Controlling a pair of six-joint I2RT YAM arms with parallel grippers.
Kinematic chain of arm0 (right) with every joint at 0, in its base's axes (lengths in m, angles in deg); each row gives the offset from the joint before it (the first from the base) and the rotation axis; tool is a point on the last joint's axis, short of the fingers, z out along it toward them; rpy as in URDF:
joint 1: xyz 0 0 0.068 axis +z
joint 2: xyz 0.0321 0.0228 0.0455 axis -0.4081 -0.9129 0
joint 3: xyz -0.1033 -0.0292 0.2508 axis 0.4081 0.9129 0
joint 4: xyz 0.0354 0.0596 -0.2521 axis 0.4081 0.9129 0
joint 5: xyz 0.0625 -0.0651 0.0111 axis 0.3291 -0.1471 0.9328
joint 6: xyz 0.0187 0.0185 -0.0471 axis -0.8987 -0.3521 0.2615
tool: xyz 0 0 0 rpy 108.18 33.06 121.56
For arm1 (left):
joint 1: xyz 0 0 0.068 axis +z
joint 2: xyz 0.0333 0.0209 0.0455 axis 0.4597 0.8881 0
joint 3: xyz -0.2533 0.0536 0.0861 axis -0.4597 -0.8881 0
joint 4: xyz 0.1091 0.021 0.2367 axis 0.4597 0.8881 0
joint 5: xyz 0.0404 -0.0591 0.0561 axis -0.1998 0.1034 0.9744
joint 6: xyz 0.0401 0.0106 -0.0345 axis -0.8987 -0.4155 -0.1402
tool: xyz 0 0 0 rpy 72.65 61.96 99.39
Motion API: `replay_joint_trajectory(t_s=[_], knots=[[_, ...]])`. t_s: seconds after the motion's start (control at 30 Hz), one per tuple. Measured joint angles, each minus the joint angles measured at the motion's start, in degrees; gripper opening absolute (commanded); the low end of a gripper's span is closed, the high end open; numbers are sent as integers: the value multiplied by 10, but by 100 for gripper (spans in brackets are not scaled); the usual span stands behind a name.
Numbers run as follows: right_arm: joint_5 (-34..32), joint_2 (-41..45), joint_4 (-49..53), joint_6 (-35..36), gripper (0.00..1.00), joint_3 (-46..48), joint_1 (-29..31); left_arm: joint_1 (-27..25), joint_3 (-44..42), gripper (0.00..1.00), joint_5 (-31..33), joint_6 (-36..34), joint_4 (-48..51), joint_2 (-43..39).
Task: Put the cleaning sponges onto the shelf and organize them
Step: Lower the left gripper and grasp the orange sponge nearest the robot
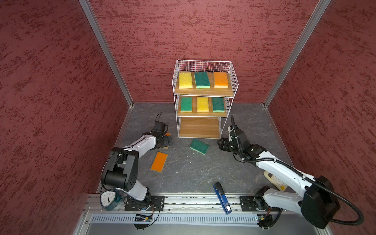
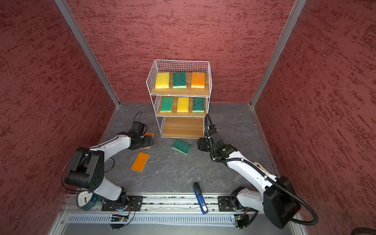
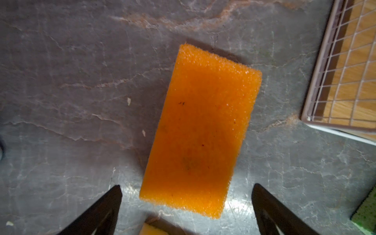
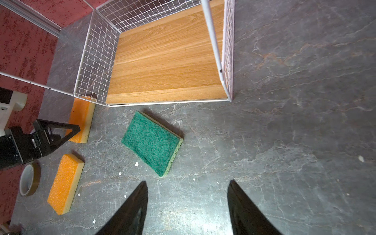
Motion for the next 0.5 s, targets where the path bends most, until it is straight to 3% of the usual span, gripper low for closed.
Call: replay_joint_trajectory(t_s=[0.5], knots=[[2,-4,-2,4,63,-4,-12,5,30,100,-50,-17,12,41]])
